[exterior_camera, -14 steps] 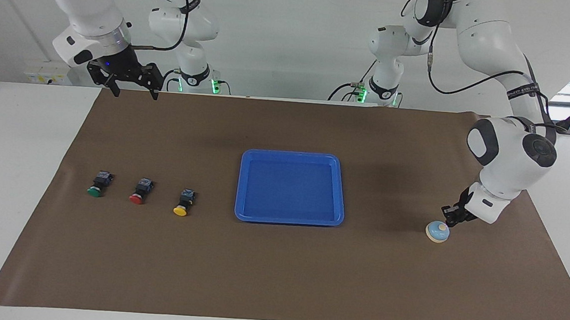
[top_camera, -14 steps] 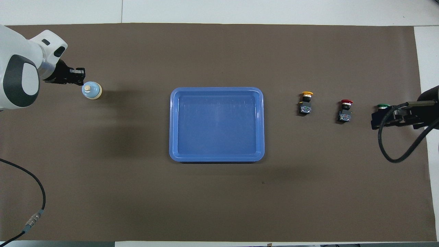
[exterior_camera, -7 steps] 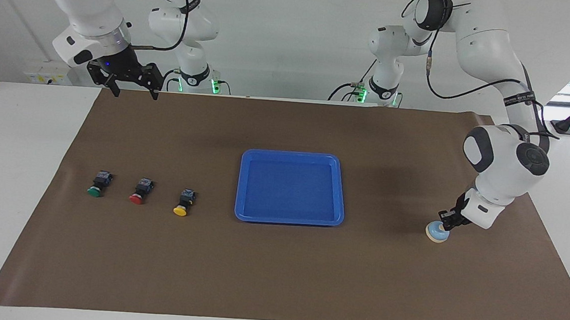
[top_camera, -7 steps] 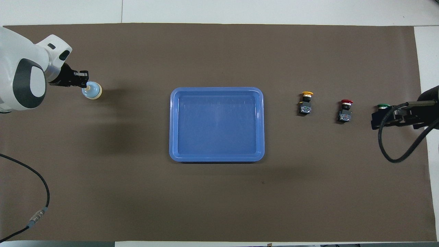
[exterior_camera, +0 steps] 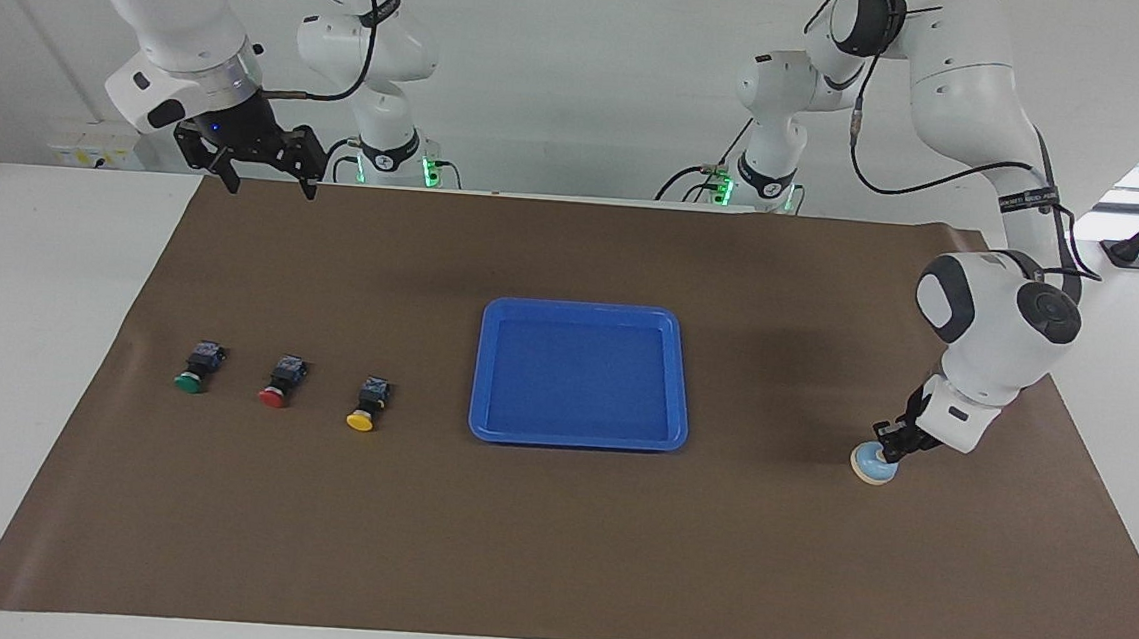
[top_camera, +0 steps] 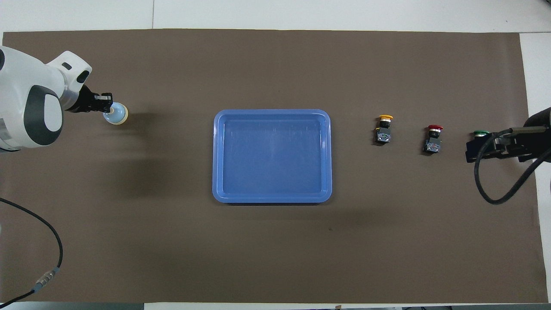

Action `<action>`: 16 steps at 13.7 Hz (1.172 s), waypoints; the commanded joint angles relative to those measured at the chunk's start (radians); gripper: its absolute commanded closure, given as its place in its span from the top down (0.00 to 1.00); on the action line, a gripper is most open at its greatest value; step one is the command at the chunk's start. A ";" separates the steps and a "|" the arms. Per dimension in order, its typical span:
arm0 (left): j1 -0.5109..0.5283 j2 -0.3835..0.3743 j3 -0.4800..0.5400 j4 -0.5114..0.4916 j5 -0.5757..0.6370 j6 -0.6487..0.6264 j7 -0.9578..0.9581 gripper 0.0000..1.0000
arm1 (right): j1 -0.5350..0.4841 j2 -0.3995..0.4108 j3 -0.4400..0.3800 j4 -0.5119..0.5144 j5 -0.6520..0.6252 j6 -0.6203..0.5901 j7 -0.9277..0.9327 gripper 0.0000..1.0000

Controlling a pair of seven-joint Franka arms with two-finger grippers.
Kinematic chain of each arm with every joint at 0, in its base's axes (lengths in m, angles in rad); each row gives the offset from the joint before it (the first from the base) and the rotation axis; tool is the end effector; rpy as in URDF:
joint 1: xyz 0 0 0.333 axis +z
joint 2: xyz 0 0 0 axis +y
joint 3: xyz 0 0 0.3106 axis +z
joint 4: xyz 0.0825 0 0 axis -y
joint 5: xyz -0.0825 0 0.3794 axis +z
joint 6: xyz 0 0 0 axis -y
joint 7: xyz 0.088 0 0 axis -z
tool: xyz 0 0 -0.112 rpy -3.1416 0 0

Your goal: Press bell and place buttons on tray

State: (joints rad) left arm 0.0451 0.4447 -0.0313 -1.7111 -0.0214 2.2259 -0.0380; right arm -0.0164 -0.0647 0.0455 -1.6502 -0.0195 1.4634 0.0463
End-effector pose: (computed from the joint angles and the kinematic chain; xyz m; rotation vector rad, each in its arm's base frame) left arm 0.6655 0.0104 0.3318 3.1063 0.1053 0.1086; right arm 0.5164 0.0134 0.6033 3.1087 -0.0286 -0.1887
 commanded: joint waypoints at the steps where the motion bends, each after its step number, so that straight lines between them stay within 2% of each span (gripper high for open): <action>1: 0.002 0.015 0.001 -0.036 0.008 0.037 -0.013 0.00 | -0.020 0.000 0.010 0.003 0.016 -0.012 -0.023 1.00; 3: 0.001 0.000 0.004 -0.010 0.008 -0.011 -0.013 0.00 | -0.020 0.000 0.010 0.003 0.016 -0.012 -0.023 1.00; 8: 0.009 -0.193 0.005 0.011 0.008 -0.231 -0.013 0.00 | -0.020 0.000 0.010 0.003 0.016 -0.012 -0.023 1.00; 10: 0.009 -0.271 0.005 0.004 0.008 -0.302 -0.013 0.20 | -0.020 0.000 0.011 0.003 0.016 -0.012 -0.023 1.00; 12: 0.016 -0.360 0.005 -0.016 0.008 -0.374 -0.005 0.47 | -0.020 0.000 0.011 0.003 0.016 -0.012 -0.023 1.00; 13: 0.018 -0.404 0.005 -0.027 0.008 -0.402 -0.002 0.64 | -0.020 0.000 0.011 0.003 0.016 -0.012 -0.023 1.00; 16: 0.019 -0.480 0.005 -0.047 0.008 -0.465 -0.002 1.00 | -0.020 0.000 0.010 0.003 0.016 -0.012 -0.023 1.00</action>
State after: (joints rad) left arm 0.0528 0.0235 -0.0214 -1.7082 -0.0212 1.7844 -0.0391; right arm -0.0164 -0.0647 0.0455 -1.6502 -0.0195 1.4634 0.0463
